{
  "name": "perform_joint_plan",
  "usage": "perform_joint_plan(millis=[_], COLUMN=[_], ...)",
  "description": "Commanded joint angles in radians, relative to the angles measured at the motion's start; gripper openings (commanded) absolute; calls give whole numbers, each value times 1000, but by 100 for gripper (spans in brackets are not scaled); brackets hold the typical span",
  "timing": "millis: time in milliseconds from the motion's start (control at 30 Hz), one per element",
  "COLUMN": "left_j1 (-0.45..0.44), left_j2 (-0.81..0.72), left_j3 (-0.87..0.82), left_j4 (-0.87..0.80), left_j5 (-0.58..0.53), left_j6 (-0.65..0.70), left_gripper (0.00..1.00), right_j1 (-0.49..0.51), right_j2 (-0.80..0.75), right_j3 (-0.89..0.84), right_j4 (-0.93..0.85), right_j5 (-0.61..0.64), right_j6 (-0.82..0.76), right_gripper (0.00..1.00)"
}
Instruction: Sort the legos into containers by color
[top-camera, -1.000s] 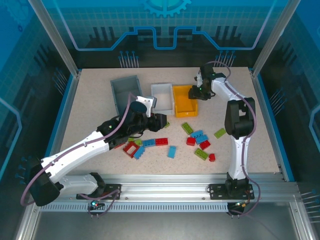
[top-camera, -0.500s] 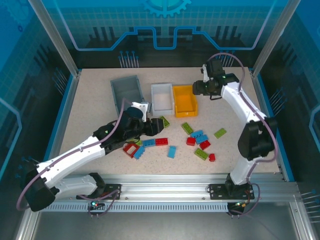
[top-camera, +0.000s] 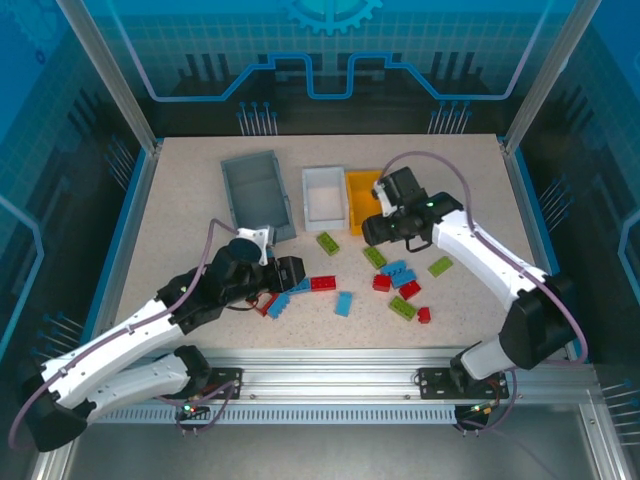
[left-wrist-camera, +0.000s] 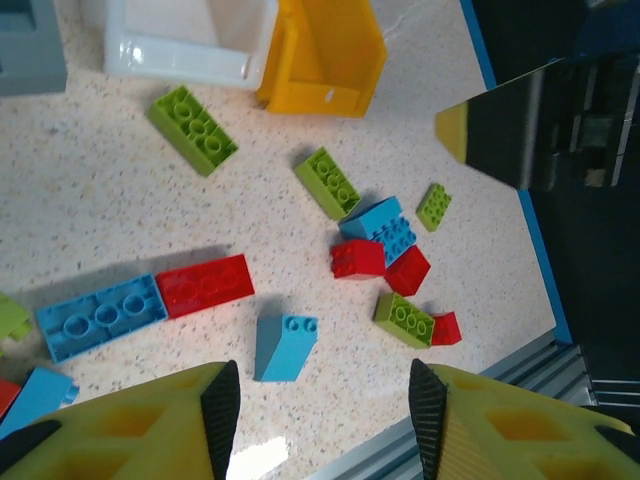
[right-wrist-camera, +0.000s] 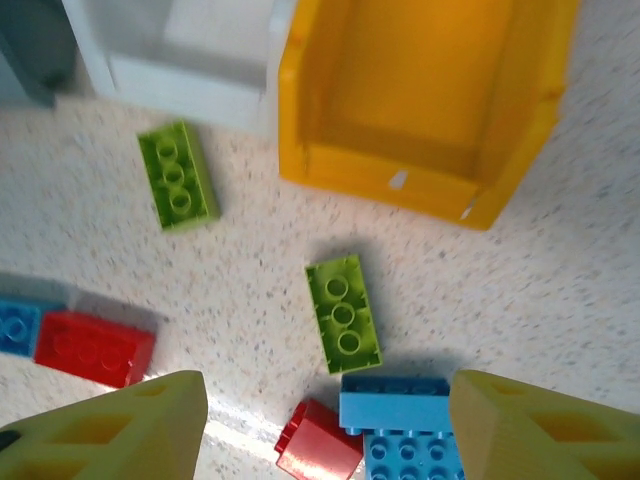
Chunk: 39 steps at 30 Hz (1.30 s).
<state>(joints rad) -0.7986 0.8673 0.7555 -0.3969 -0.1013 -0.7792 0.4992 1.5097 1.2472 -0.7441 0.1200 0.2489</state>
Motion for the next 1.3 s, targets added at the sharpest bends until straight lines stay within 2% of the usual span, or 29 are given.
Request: perform_joint_plan(millis=[0, 267, 400, 567, 700, 867, 967, 1100, 1267], left_j1=[-23, -81, -94, -96, -96, -96, -96, -96, -96], left_j2=[-13, 0, 10, 13, 14, 16, 28, 55, 126], left_j3=[-46, -127, -128, -119, -116, -88, -56, -8, 48], left_j4=[25, 164, 173, 165, 170, 159, 144, 130, 133], left_j5=[2, -29, -38, -43, -49, -60, -80, -119, -127], left_j6=[-47, -107, -108, -94, -91, -72, -43, -9, 40], left_gripper=[52, 53, 53, 53, 53, 52, 52, 52, 53], right_j1=[34, 43, 39, 33, 38, 41, 7, -58, -94], right_j2=[117, 337, 404, 437, 395, 271, 239, 305, 470], right_j3=[-7, 40, 64, 74, 61, 63, 100, 196, 369], right_j4=[11, 54, 66, 74, 82, 67, 76, 103, 97], right_j5=[4, 90, 100, 98, 91, 119, 112, 80, 73], right_j6=[-38, -68, -74, -71, -68, -35, -2, 53, 110], right_gripper=[67, 66, 60, 44, 34, 32, 32, 31, 30])
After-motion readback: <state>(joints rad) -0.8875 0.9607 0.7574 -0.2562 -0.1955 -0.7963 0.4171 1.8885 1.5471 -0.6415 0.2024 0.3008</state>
